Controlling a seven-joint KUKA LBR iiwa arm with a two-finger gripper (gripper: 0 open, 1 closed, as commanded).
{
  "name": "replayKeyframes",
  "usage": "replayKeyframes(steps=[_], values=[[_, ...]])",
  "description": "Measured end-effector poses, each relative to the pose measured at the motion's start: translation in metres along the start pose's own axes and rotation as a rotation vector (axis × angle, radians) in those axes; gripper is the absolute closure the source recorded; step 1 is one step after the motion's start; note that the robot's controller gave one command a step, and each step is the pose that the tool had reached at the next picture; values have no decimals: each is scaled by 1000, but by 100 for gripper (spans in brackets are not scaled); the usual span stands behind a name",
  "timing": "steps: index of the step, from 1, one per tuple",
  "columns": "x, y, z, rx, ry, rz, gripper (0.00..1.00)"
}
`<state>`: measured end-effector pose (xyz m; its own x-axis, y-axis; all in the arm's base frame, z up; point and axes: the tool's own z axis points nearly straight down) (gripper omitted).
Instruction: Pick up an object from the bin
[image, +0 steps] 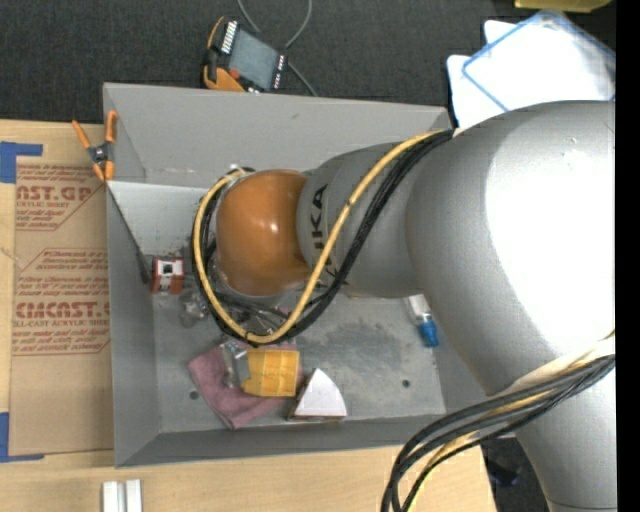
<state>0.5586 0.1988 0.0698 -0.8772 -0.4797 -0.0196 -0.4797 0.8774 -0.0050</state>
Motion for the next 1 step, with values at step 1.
replayKeyframes(steps=[1], values=[[32, 44, -1, -15, 23, -297, 100]])
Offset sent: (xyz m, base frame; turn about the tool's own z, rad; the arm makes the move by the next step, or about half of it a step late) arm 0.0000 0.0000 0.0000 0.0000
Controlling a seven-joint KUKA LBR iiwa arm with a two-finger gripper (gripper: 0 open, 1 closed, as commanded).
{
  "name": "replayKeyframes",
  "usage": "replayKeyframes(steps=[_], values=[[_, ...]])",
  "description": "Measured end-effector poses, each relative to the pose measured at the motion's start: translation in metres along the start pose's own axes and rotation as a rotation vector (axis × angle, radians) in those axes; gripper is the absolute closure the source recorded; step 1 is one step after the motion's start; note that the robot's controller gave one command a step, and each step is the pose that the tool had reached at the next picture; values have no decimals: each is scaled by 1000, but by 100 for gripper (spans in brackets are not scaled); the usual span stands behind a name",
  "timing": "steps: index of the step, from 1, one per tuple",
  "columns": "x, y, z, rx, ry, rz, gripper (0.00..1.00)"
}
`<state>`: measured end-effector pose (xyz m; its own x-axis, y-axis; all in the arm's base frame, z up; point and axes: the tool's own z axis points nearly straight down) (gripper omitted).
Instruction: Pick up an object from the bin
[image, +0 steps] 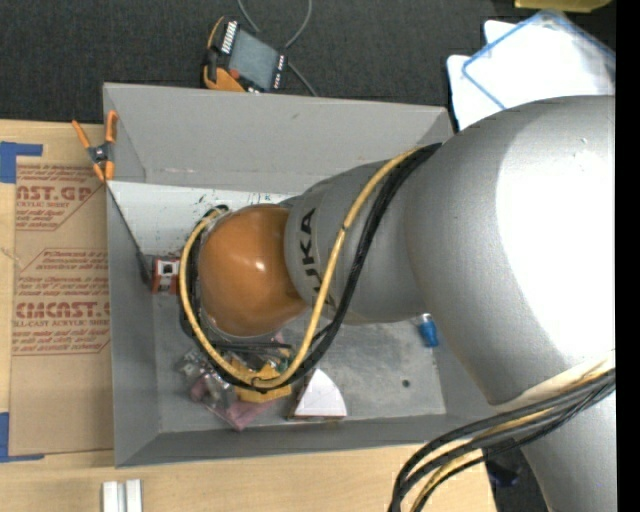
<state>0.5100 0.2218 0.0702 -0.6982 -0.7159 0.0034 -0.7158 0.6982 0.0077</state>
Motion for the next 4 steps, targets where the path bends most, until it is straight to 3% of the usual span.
replayKeyframes(steps=[2, 4], values=[[2, 1, -20, -3, 6, 0, 100], [-1, 2, -58, 0, -2, 0, 100]])
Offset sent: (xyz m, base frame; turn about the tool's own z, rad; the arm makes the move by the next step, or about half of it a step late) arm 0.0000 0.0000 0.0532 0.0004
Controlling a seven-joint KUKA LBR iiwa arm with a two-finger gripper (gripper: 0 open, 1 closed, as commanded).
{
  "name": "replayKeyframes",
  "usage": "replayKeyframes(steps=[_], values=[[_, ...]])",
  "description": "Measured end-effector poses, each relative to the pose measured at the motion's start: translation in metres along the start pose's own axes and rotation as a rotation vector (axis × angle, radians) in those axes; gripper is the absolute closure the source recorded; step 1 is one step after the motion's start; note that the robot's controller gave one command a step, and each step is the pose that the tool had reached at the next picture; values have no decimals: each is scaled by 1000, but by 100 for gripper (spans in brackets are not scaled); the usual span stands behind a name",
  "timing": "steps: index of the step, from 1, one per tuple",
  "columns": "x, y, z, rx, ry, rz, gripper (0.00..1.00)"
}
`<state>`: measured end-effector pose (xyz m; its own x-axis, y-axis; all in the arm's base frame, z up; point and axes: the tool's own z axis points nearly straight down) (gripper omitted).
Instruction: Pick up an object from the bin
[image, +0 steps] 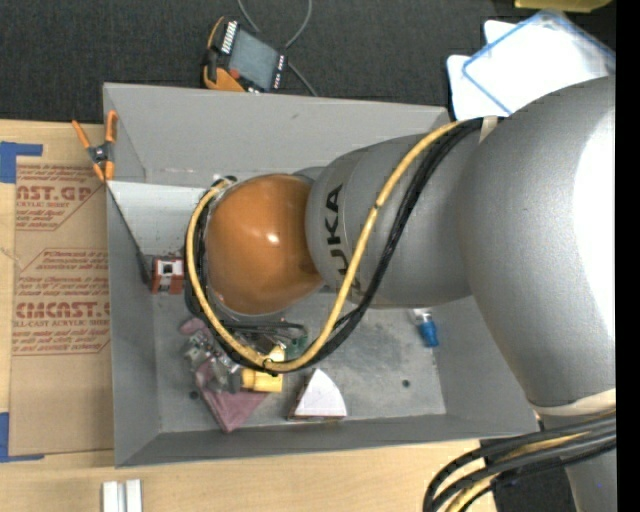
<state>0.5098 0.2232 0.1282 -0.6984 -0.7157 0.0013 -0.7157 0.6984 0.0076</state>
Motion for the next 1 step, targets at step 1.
replayKeyframes(steps=[1], values=[[0, 1, -19, -1, 1, 0, 100]])
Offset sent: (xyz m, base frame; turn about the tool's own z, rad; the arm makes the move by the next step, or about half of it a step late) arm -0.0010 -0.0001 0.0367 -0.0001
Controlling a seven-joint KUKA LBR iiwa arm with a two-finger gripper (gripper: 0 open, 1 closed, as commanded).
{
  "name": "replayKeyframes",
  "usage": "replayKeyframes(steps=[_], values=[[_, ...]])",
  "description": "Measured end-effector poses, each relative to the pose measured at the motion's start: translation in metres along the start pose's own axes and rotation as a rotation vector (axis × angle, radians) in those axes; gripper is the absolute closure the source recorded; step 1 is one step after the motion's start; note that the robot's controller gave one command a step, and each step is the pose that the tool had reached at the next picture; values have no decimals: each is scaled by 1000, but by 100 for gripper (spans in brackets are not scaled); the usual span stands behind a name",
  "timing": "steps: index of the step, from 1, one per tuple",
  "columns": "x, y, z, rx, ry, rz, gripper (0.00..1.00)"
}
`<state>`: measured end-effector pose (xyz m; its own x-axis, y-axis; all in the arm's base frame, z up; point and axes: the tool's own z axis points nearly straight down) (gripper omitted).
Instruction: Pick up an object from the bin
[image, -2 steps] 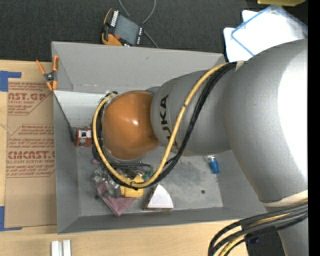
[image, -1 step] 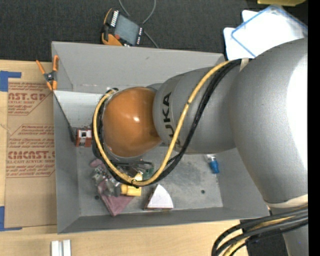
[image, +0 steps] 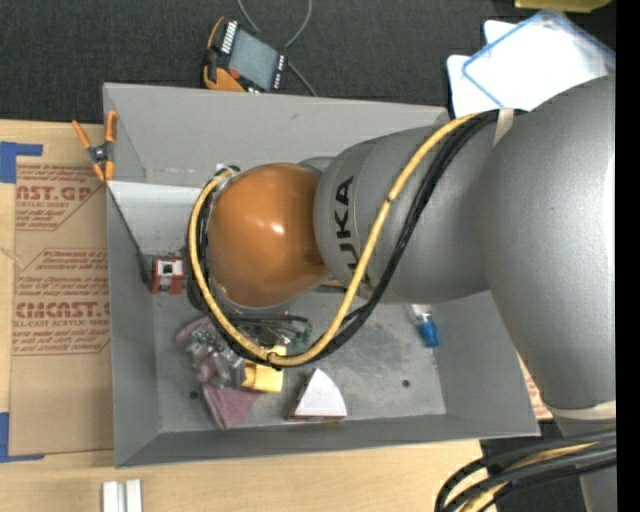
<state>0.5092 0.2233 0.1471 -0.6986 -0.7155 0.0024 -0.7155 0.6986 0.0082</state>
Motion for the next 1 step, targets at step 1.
replayKeyframes(steps=[1], values=[[0, 1, -15, 0, -1, 0, 100]])
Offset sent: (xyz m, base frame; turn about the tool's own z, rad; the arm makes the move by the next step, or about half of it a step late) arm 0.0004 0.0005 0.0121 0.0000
